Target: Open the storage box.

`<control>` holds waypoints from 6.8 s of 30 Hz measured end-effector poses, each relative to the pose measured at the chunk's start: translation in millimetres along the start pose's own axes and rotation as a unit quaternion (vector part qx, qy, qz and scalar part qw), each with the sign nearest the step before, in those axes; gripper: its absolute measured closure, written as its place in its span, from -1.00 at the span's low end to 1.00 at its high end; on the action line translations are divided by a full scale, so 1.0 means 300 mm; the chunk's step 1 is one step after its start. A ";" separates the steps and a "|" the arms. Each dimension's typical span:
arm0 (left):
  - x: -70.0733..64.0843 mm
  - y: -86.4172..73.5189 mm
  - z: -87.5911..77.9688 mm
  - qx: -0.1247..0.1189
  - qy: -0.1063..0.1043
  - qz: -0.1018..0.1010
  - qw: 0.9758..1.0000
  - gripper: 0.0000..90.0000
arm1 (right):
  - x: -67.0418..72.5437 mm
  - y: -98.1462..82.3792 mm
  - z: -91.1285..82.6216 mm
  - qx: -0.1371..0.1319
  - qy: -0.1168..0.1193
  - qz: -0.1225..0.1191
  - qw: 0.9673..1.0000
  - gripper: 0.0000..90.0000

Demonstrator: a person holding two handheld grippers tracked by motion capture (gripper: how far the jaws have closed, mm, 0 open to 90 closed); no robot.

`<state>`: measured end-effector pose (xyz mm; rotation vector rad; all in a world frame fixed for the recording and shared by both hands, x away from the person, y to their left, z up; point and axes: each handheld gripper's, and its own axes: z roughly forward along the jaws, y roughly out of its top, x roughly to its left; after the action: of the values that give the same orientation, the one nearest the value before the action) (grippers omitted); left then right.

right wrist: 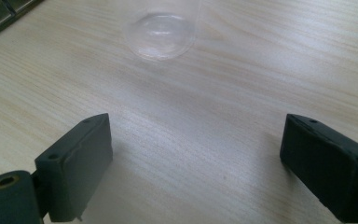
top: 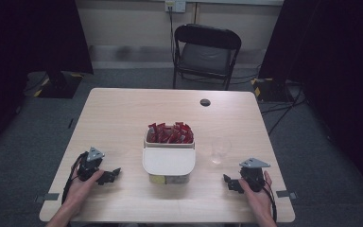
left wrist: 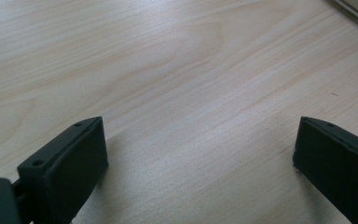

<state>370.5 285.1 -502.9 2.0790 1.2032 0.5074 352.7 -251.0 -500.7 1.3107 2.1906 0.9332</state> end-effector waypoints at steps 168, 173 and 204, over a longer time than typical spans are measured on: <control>-0.292 0.226 -0.107 -0.084 -0.203 0.059 0.974 -0.66 | -0.002 -0.002 -0.001 0.003 -0.003 0.005 1.000 -0.85; -0.294 0.229 -0.110 -0.086 -0.203 0.058 0.974 -0.65 | -0.001 -0.002 -0.001 0.003 -0.003 0.005 1.000 -0.85; -0.292 0.322 -0.134 -0.102 -0.204 0.054 0.972 -0.65 | -0.002 -0.002 -0.001 0.003 -0.002 0.005 1.000 -0.85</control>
<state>360.3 189.8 -405.7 1.9555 0.7695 0.2235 352.5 -251.8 -500.8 1.3257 2.1876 0.9262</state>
